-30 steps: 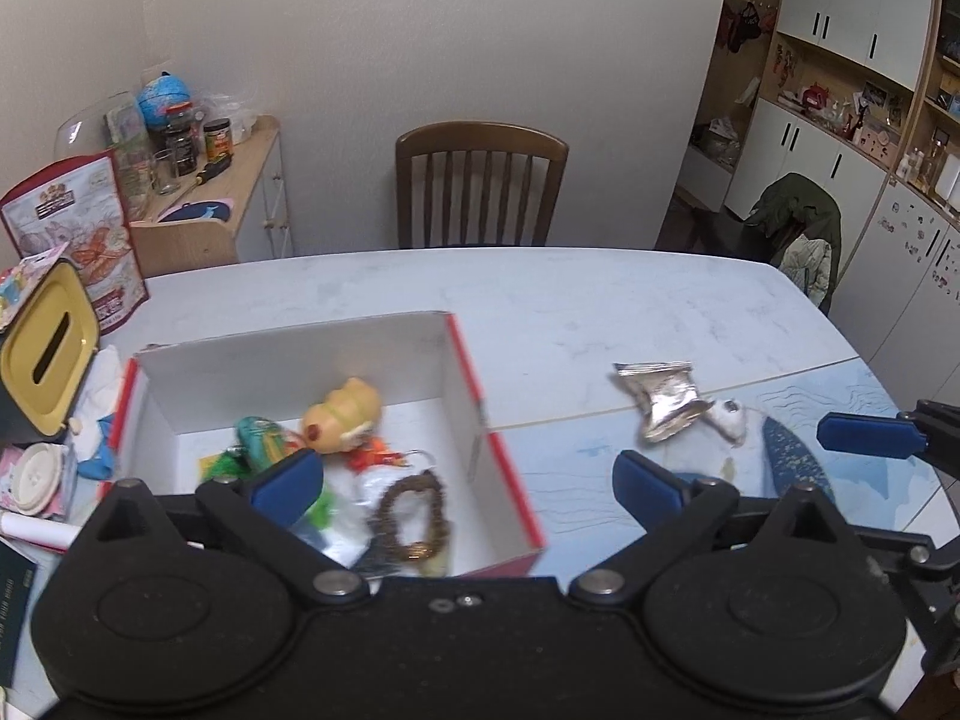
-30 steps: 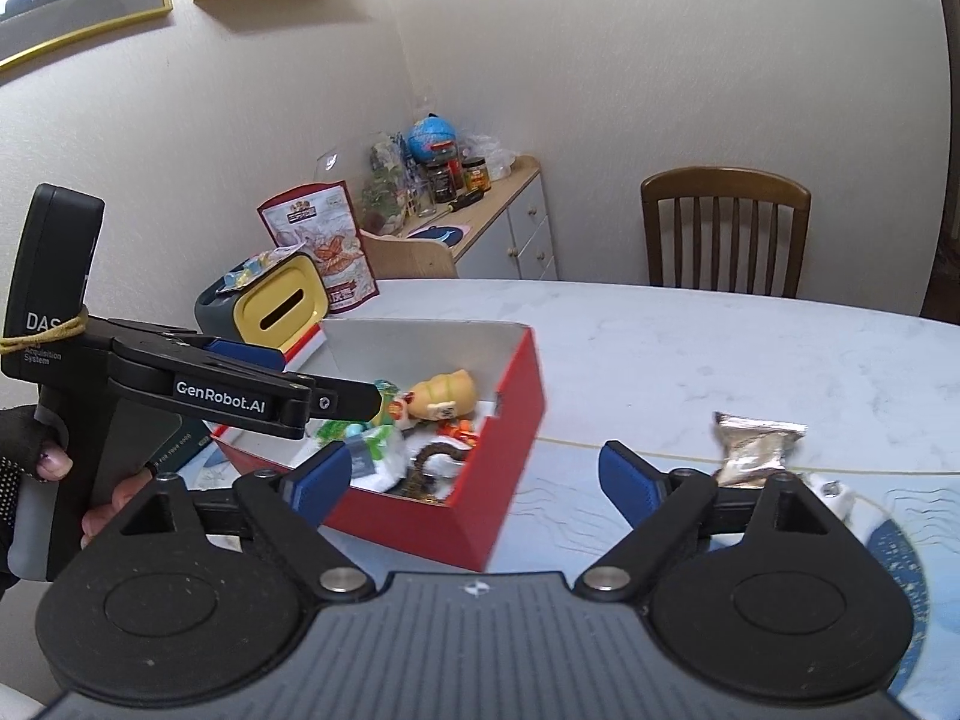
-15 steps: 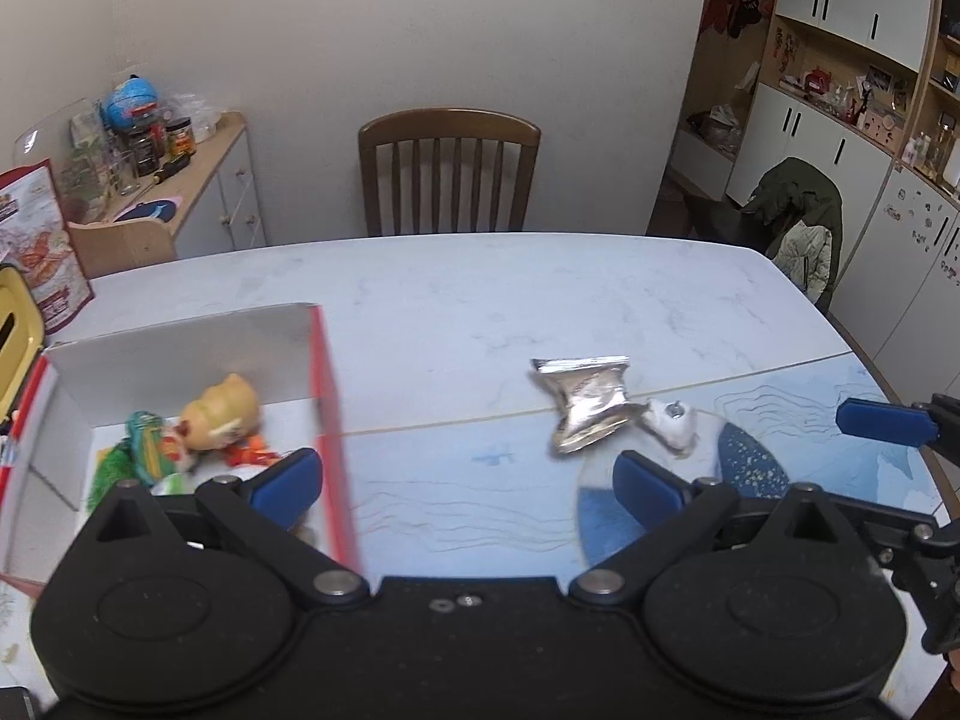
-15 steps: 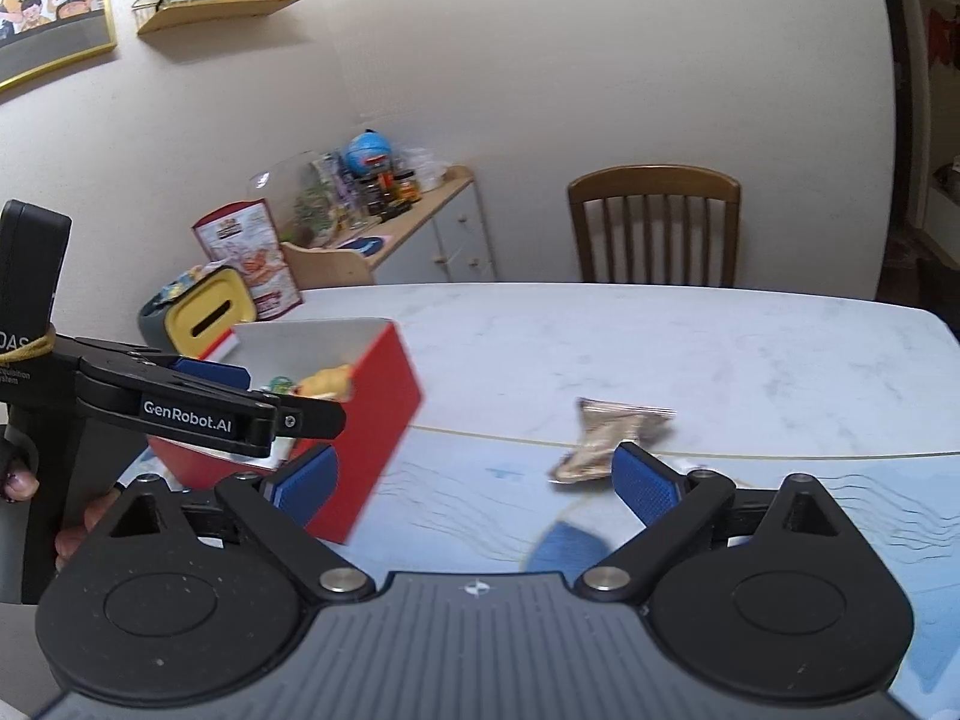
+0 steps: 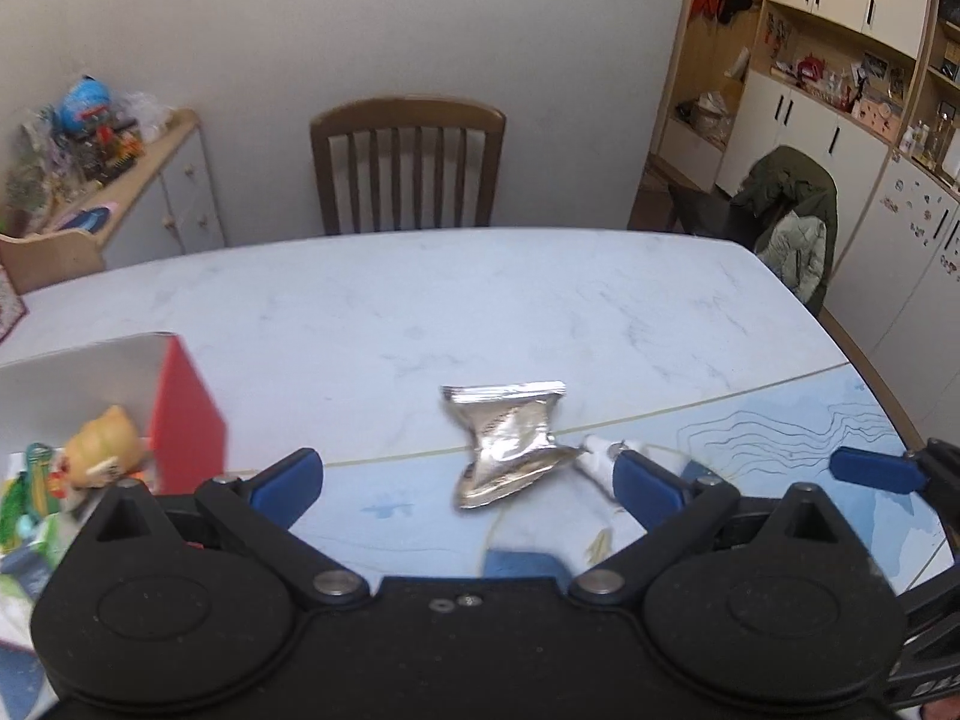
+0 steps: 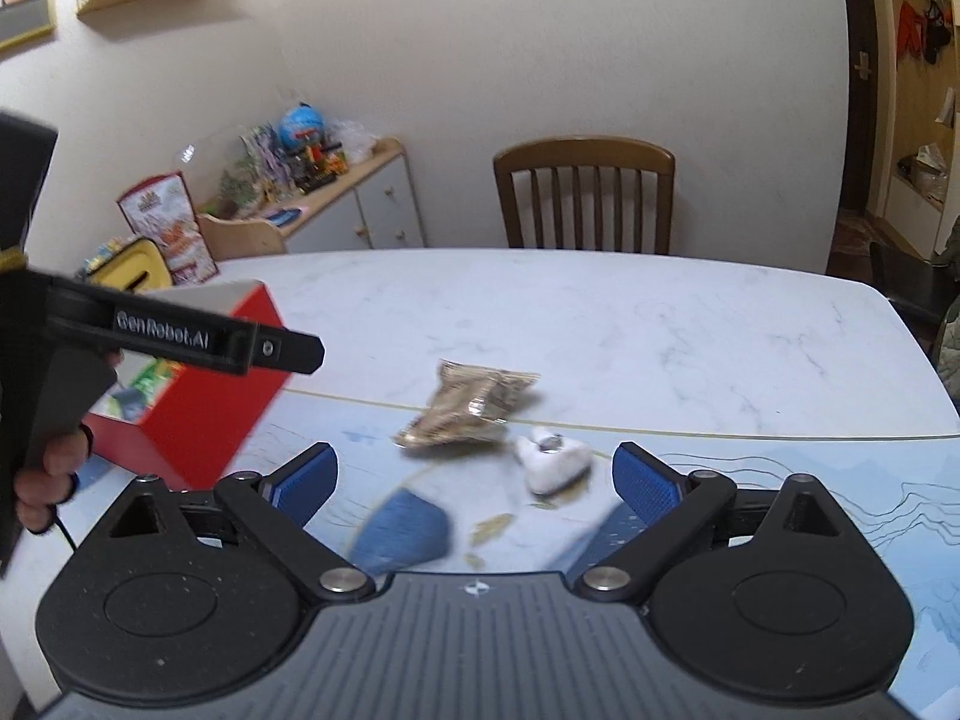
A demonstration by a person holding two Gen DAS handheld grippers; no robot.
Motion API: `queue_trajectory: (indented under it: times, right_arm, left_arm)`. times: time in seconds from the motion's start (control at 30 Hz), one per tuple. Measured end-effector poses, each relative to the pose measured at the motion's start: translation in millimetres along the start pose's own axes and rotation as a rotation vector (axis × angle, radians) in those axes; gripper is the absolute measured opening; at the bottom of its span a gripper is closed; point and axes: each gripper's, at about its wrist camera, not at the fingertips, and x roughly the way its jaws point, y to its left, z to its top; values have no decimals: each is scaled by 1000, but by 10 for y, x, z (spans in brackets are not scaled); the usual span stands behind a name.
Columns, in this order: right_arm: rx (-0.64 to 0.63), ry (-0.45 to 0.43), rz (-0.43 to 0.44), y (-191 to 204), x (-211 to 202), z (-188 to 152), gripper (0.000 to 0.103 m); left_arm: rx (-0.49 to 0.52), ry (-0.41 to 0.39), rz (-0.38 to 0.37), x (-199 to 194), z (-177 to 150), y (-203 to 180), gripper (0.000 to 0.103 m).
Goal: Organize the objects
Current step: 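Move both open tools back to the silver packet and white brooch, then grasp the silver packet with the left tool while the right tool grasps the white brooch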
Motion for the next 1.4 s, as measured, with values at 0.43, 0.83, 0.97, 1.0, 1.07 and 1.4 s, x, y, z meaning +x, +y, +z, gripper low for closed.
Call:
queue_trajectory:
  times: [0.43,0.83,0.97,1.0,1.07,1.4]
  right_arm:
    - [-53,85,-20,-380,703,-31,99]
    - [-89,158,4,-493,1240,-62,98]
    - [-98,169,9,-495,1386,-93,98]
    - [-101,170,11,-493,1412,-98,98]
    - [-108,172,17,-485,1461,-111,95]
    - [-111,189,16,-481,1658,-199,72]
  left_arm:
    - [16,94,50,871,172,-237,103]
    - [-19,219,50,1587,205,-194,102]
    - [-32,250,42,1713,176,-168,99]
    - [-36,254,42,1732,171,-161,99]
    - [-44,261,37,1764,148,-144,98]
    - [-60,265,21,1905,12,-133,83]
